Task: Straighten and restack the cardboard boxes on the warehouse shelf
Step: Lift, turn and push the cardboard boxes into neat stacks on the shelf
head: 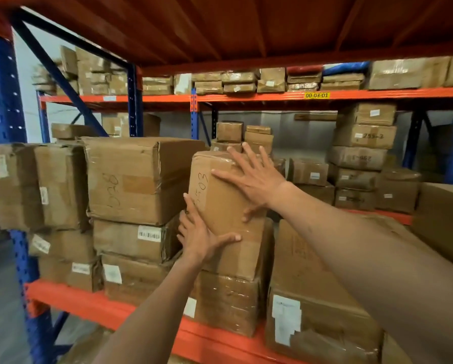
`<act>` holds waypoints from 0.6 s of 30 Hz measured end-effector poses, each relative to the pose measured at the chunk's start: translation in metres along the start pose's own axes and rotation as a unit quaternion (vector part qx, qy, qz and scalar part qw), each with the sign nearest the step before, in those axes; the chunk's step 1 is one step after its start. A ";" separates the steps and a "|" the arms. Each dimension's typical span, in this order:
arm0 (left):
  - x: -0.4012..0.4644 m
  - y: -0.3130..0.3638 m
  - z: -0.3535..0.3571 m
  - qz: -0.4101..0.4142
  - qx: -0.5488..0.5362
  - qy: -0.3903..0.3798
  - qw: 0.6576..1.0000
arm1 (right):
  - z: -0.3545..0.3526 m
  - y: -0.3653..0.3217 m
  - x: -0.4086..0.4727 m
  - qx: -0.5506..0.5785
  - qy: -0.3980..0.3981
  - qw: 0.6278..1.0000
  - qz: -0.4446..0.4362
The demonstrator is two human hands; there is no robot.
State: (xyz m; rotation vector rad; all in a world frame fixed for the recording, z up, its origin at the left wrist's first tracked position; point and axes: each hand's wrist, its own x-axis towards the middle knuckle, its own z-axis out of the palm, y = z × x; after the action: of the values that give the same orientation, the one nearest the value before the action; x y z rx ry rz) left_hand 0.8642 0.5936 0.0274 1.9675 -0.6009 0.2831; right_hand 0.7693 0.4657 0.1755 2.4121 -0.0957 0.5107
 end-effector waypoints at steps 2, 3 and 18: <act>0.000 0.001 0.000 0.001 0.008 0.008 1.000 | 0.005 0.003 0.002 0.023 0.000 1.000 0.008; 0.000 0.004 0.000 0.004 0.016 0.010 1.000 | 0.008 0.006 0.001 0.024 0.009 1.000 0.009; -0.020 0.106 0.045 0.290 0.248 -0.054 0.923 | 0.062 0.039 -0.152 0.294 0.068 0.878 0.372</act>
State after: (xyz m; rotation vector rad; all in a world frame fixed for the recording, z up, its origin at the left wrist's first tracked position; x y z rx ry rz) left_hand 0.7888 0.5212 0.0801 2.2511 -1.2884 0.7573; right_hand 0.6420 0.3872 0.0970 2.8598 -0.9589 1.1934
